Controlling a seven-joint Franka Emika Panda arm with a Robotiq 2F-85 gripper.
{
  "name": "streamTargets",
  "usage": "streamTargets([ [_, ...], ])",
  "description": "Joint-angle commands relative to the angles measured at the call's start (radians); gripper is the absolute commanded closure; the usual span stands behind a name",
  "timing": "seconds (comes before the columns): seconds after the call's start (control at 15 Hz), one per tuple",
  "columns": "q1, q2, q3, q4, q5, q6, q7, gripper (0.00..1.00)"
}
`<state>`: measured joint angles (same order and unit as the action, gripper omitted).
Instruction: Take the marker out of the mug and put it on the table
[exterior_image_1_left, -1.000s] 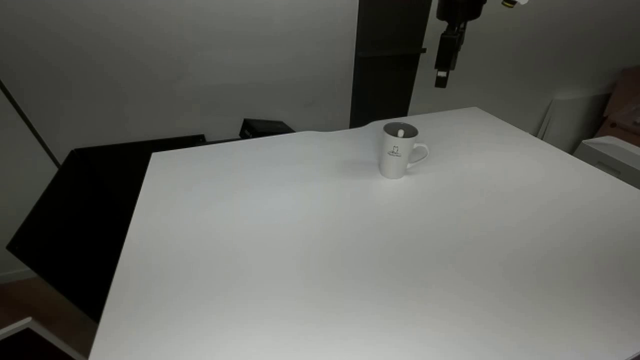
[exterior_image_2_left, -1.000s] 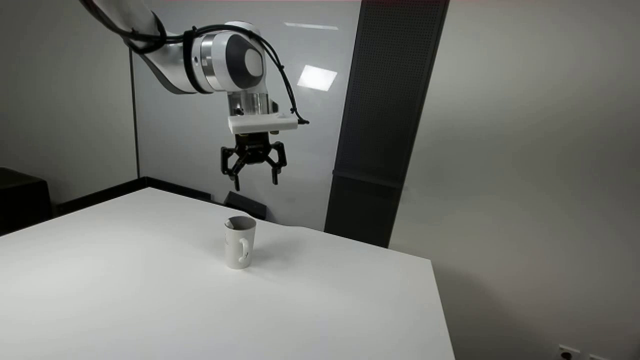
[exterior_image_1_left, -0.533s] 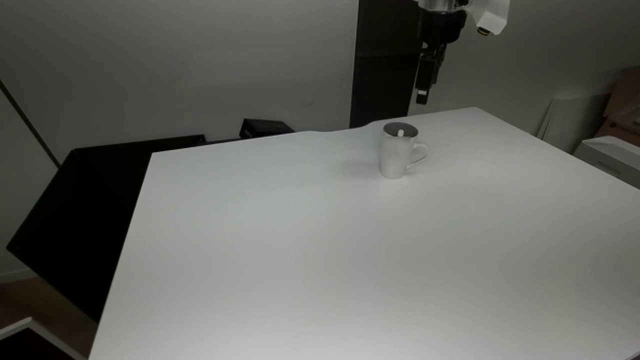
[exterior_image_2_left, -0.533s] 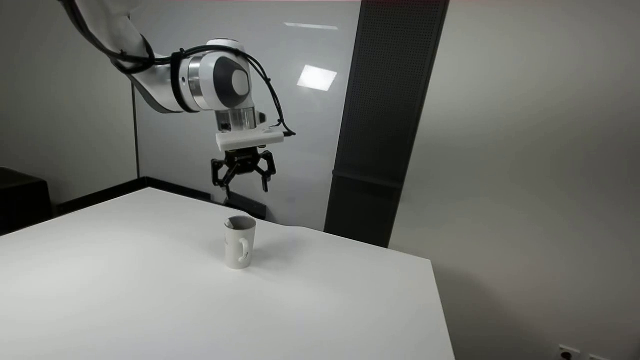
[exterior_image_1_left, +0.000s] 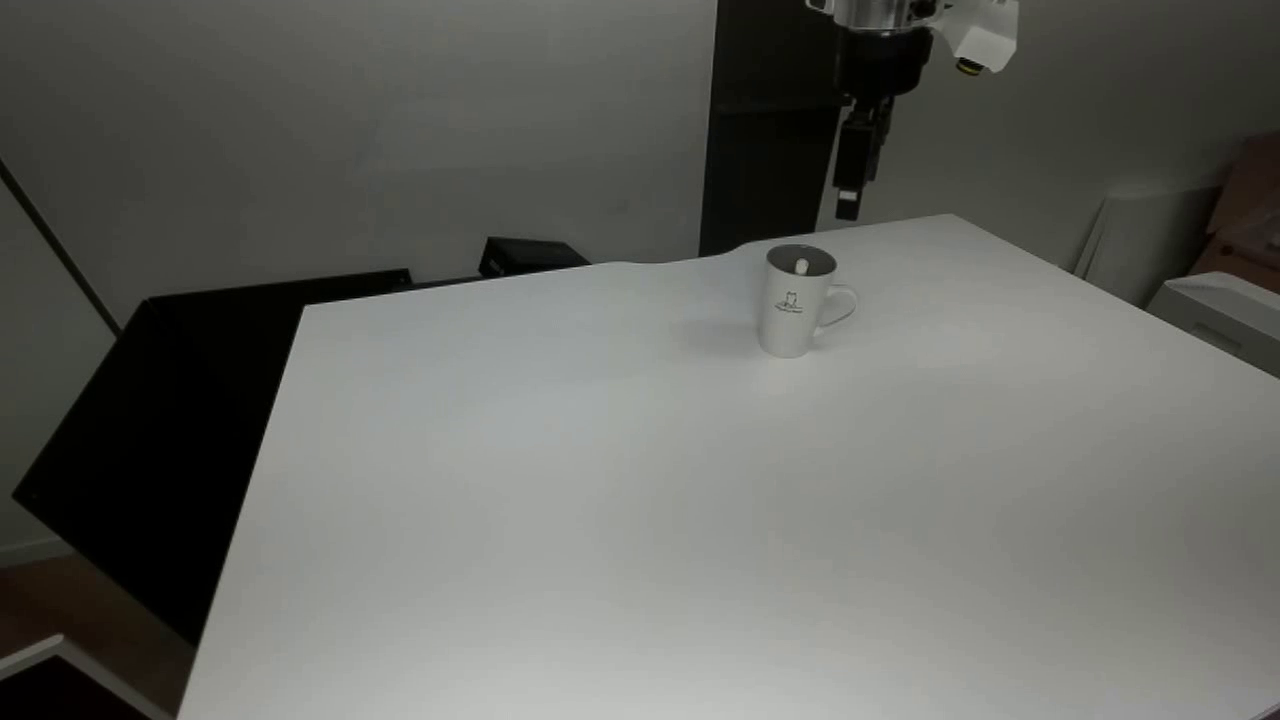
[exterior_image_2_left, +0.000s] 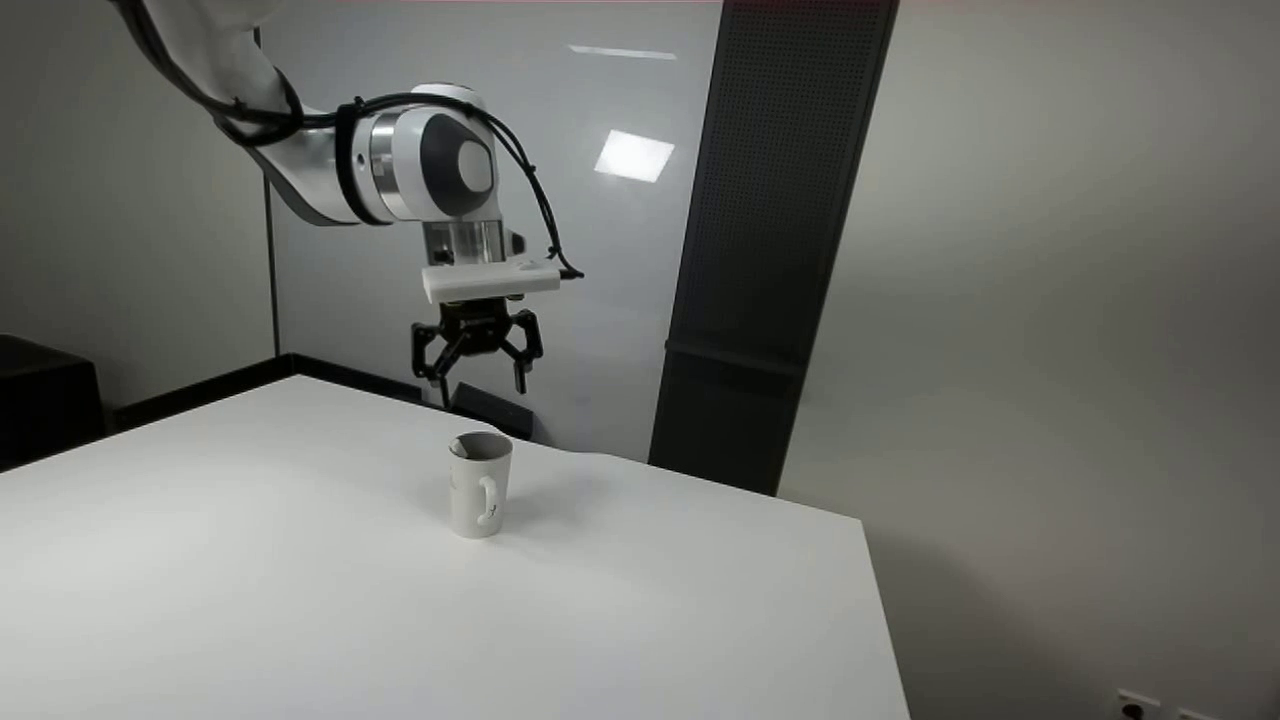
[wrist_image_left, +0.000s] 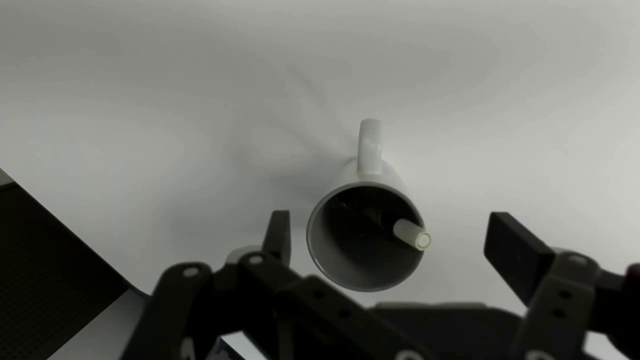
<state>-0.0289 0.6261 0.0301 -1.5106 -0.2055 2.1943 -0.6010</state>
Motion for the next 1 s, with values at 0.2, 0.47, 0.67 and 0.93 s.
streamTargets([
  [0.2, 0.054, 0.029, -0.032, 0.010, -0.132, 0.033, 0.085, 0.00],
  [0.47, 0.086, 0.090, -0.024, 0.042, -0.173, 0.053, 0.125, 0.00],
  [0.67, 0.106, 0.132, -0.026, 0.059, -0.197, 0.088, 0.131, 0.00],
  [0.93, 0.121, 0.169, -0.037, 0.085, -0.225, 0.109, 0.143, 0.00],
])
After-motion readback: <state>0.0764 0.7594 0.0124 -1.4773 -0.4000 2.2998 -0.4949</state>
